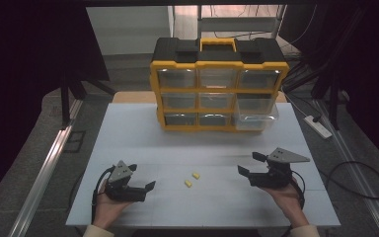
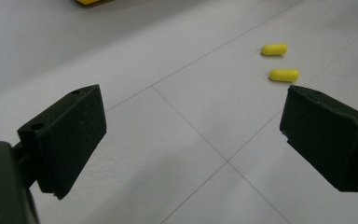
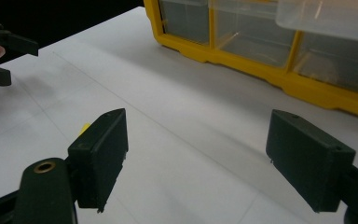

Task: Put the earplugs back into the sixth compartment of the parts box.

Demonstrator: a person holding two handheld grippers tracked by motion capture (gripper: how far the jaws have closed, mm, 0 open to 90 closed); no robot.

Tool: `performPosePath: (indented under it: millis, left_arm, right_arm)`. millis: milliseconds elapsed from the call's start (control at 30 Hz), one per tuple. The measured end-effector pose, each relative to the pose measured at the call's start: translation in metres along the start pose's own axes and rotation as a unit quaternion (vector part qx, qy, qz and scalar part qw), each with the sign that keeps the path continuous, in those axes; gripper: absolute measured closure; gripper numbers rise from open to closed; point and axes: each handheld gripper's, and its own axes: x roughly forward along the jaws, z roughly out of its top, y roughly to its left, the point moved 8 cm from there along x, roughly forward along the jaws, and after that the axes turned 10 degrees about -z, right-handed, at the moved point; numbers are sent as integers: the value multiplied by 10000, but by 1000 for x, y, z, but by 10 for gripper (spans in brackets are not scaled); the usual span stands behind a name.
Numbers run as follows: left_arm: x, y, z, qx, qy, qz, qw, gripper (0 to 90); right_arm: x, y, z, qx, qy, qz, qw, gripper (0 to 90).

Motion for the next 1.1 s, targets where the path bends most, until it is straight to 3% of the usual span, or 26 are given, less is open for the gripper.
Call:
performPosePath:
  millis: [267, 633, 867, 1000, 1100]
  left_arm:
    - [1, 0, 0, 1, 14, -5, 10000, 69]
    - [2, -1, 1, -20, -20, -2, 10000, 70]
    - [2, -1, 1, 9, 0, 12, 10000, 71]
    - [4, -2, 1, 24, 28, 8, 10000, 71]
    - [4, -3, 0, 71, 63, 14, 10000, 72]
  right_arm:
    - [15, 12, 21, -52, -31, 202, 9998, 212]
    - [31, 25, 26, 10, 46, 370, 9993, 214]
    - [43, 38, 30, -81, 99, 503, 9987, 214]
    - [52, 46, 35, 50, 82, 617, 9980, 218]
    - [59, 55, 37, -71, 104, 673, 9977, 218]
